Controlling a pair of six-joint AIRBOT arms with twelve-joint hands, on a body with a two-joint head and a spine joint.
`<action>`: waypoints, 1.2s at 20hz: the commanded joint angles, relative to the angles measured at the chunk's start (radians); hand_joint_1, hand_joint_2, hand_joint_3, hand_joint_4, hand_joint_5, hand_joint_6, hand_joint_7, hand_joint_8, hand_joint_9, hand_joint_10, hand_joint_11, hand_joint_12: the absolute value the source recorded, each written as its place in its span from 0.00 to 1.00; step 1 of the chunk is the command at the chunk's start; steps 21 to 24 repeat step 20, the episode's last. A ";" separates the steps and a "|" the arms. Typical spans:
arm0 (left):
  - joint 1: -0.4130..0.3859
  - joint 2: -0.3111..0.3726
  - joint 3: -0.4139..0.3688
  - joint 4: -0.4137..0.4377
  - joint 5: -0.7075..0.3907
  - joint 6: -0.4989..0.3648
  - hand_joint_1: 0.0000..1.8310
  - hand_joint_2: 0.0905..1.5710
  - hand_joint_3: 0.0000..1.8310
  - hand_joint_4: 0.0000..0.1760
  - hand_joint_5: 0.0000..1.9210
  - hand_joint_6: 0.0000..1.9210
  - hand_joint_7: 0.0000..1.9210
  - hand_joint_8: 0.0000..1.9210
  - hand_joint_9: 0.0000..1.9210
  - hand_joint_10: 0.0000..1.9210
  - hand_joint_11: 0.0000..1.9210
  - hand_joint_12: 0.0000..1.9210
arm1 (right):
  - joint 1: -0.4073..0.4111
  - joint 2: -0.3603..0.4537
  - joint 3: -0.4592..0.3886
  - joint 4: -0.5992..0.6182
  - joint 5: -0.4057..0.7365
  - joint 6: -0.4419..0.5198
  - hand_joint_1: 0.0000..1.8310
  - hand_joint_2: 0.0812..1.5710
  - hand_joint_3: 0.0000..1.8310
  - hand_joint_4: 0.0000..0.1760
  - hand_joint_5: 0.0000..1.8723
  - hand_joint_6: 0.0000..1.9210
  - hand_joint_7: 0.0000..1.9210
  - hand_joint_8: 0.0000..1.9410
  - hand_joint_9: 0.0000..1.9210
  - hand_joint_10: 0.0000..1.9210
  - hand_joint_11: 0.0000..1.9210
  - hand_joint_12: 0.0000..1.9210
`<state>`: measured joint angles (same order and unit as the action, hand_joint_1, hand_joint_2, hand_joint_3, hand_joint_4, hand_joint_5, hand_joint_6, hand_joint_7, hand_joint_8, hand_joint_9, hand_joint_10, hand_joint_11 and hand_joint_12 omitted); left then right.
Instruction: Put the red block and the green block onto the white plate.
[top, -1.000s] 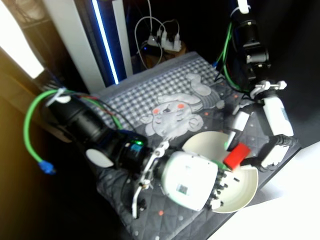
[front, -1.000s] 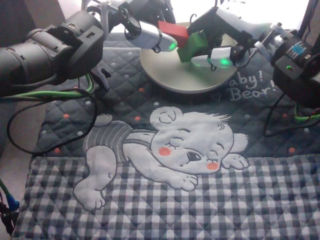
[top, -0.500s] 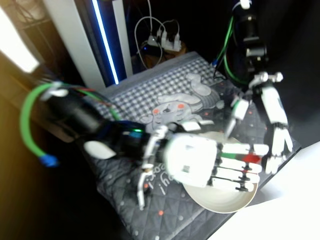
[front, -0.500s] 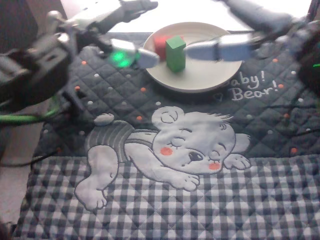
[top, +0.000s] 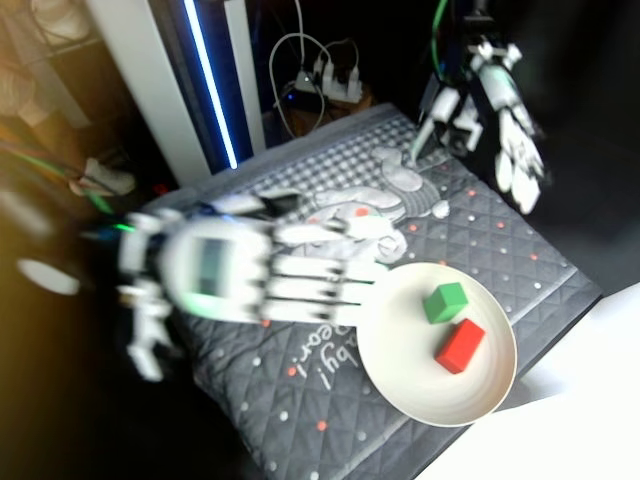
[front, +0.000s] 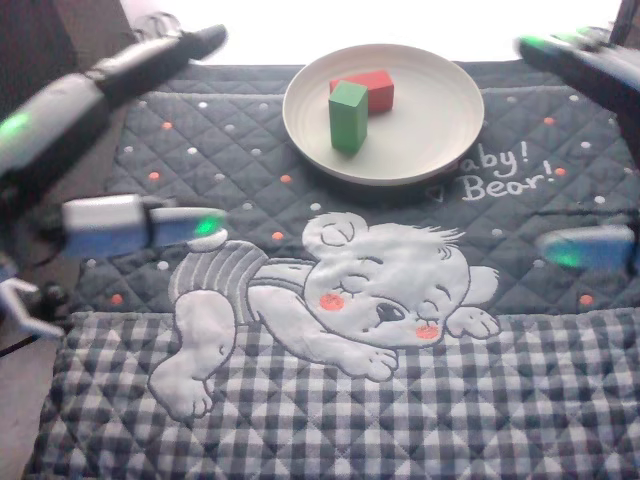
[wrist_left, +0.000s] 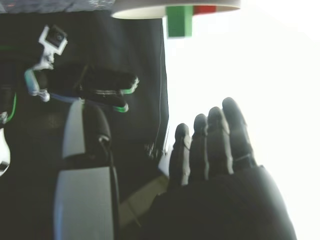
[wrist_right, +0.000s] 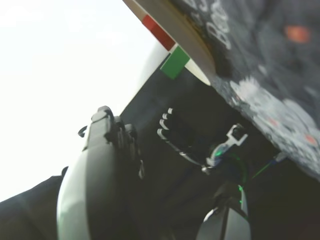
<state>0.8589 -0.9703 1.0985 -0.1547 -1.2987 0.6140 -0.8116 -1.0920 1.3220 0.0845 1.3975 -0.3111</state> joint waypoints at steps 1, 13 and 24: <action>0.019 0.015 -0.015 -0.013 -0.221 0.007 0.54 0.58 0.00 0.23 0.08 0.00 0.08 0.01 0.09 0.00 0.01 0.23 | -0.021 0.013 -0.016 0.023 0.180 0.004 0.44 0.46 0.00 1.00 0.06 0.00 0.10 0.00 0.06 0.01 0.02 0.01; 0.243 0.067 -0.158 -0.107 -0.433 0.023 0.43 0.66 0.01 0.11 0.04 0.00 0.02 0.00 0.05 0.00 0.00 0.20 | -0.306 0.050 -0.161 0.194 0.365 0.006 0.35 0.60 0.00 0.99 0.05 0.00 0.06 0.00 0.03 0.00 0.03 0.01; 0.103 0.067 -0.115 -0.024 -0.434 0.069 0.05 0.76 0.00 0.00 0.01 0.00 0.08 0.01 0.11 0.01 0.06 0.17 | -0.304 0.097 -0.172 0.056 0.366 -0.018 0.25 0.67 0.00 0.67 0.02 0.01 0.01 0.00 0.05 0.00 0.07 0.01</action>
